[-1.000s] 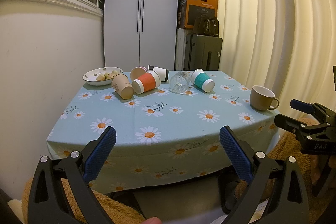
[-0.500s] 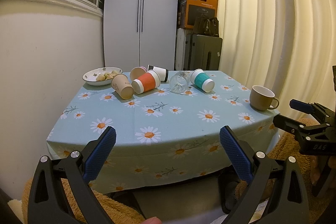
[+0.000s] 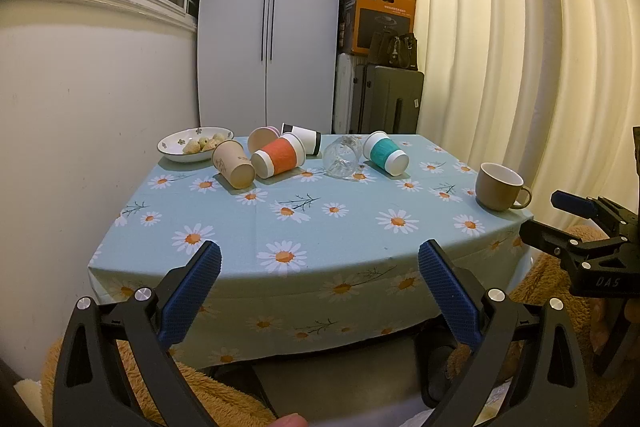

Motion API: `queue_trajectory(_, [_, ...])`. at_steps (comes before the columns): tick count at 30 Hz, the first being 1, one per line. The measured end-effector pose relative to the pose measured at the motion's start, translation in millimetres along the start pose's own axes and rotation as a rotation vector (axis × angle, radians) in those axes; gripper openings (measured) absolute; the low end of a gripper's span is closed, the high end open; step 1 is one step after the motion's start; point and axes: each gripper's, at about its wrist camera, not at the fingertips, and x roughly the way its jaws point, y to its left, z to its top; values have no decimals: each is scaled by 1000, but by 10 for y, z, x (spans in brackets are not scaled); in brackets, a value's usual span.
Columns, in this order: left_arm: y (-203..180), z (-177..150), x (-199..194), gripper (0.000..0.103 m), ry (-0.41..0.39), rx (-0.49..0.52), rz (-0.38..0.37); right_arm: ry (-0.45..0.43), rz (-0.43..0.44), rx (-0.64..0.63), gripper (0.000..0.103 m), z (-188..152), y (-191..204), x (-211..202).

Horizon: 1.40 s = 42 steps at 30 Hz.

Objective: Flip cup upright

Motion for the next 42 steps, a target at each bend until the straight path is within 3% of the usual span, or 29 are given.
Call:
queue_trajectory(10, [61,7,-82,96,-25,-68,-7,12,10,15,98,-37,17,37])
queue_trajectory(17, [258,40,-113,96,-21,-192,-82,11,53,33,98,59,53,37])
queue_trajectory(22, [471,168,-8,96,8,-290,-111,96,131,88,98,269,-24,305])
queue_trajectory(24, [609,262,172,96,68,-356,-149,128,151,116,98,385,-68,469])
queue_trajectory(26, [734,360,377,96,119,-414,-251,126,153,100,98,544,-79,617])
queue_trajectory(27, [774,413,452,96,126,-421,-267,123,153,91,98,604,-72,667])
queue_trajectory(35, [1289,982,1298,95,266,-552,-218,198,248,146,98,1237,-108,1336])
queue_trajectory(42, [1800,1209,2196,95,432,-737,-169,396,366,250,98,1543,-186,2118])
